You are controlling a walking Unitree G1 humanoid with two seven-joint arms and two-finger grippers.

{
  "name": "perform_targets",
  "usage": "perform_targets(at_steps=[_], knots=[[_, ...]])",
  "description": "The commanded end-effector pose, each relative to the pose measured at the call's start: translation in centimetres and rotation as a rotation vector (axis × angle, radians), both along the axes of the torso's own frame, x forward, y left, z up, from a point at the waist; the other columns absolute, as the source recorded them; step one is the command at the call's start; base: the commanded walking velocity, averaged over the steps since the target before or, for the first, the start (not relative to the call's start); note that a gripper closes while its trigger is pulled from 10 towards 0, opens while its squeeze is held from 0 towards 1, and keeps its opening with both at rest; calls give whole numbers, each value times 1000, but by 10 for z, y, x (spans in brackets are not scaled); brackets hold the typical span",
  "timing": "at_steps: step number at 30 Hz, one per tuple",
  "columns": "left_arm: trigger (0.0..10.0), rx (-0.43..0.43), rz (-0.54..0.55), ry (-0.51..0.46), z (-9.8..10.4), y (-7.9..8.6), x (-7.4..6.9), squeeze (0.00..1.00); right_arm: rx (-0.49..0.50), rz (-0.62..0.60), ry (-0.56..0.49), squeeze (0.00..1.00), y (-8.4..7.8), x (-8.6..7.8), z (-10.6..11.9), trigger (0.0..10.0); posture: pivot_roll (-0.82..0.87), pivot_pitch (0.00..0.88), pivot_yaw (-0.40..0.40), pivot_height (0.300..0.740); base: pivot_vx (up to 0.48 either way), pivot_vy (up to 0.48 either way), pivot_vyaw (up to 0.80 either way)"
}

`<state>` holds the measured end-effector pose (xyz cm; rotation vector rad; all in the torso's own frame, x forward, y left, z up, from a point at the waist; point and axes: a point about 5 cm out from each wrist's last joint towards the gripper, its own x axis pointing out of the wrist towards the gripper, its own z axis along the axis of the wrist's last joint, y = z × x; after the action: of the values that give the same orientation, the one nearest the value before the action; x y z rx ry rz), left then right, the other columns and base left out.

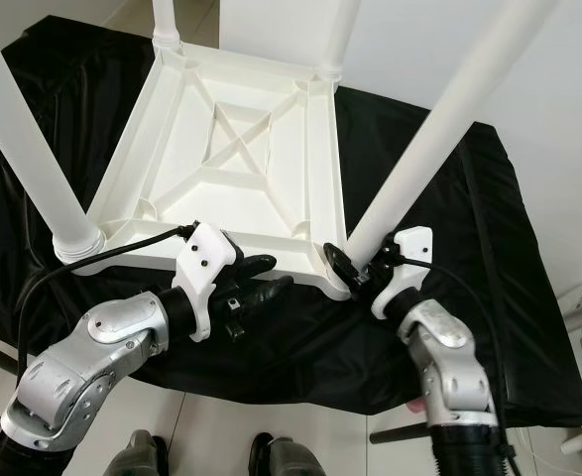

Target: Building children table

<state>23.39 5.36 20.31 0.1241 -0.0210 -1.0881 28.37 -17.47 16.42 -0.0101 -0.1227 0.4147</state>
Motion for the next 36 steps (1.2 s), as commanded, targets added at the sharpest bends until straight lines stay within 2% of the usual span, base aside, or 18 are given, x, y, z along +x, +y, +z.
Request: perform_targets(at_steps=[1,2,3,6,7,8,10,16,19,20,23,27,28,29,30,32,33,36], knots=[[10000,-5,6,3,-1,-4,-4,0,-18,-101,58,0,-1,-3,-12,0,57,182,-141,740,0,0,0],[10000,-5,6,3,-1,-4,-4,0,-18,-101,58,0,-1,-3,-12,0,57,182,-141,740,0,0,0],[10000,-5,4,3,-1,-4,-4,0,16,-182,68,0,0,-4,-14,0,57,182,-141,740,0,0,0],[10000,-5,4,3,-1,-4,-4,0,16,-182,68,0,0,-4,-14,0,57,182,-141,740,0,0,0],[10000,-5,2,4,-1,-4,-5,0,33,-254,74,0,1,-5,-16,0,60,177,-146,740,0,0,0],[10000,-5,2,4,-1,-4,-5,0,33,-254,74,0,1,-5,-16,0,60,177,-146,740,0,0,0],[10000,-3,1,4,-1,-4,-5,0,49,-423,86,0,11,-10,-20,0,66,173,-151,740,0,0,0],[10000,-5,5,3,-1,-4,-5,0,42,-501,76,0,25,-15,-17,0,70,168,-156,740,0,0,0],[10000,-10,4,3,-1,-5,-5,0,47,-539,93,0,19,-16,-17,0,67,157,-156,740,0,0,0],[10000,-10,3,3,-1,-5,-5,0,41,-550,101,0,19,-15,-18,10000,68,152,-153,740,0,0,0],[10000,-6,3,0,-1,-5,-4,0,18,-519,55,0,19,-14,-16,10000,68,152,-153,740,0,0,0],[10000,-2,6,-3,-1,-5,-3,0,58,-383,63,0,18,-11,-15,10000,71,151,-148,740,0,0,0],[10000,-2,6,-3,-1,-5,-3,0,58,-383,63,0,18,-11,-15,10000,71,151,-148,740,0,0,0],[10000,-2,6,-4,-1,-4,-3,0,64,-342,57,1000,17,-10,-13,10000,71,151,-148,740,0,0,0],[10000,0,9,-2,-1,-3,-3,0,72,-243,46,1000,7,-5,-9,10000,75,159,-146,740,0,0,0],[10000,1,10,-1,-1,-2,-4,0,69,-196,38,1000,4,-3,-7,10000,76,161,-146,740,0,0,0],[10000,2,16,-1,-1,-1,-3,0,21,-112,27,1000,-1,0,-5,10000,78,163,-145,740,0,0,0],[10000,3,21,-1,0,0,-3,0,3,-63,30,1000,-4,2,-4,10000,82,168,-143,740,0,0,0]])
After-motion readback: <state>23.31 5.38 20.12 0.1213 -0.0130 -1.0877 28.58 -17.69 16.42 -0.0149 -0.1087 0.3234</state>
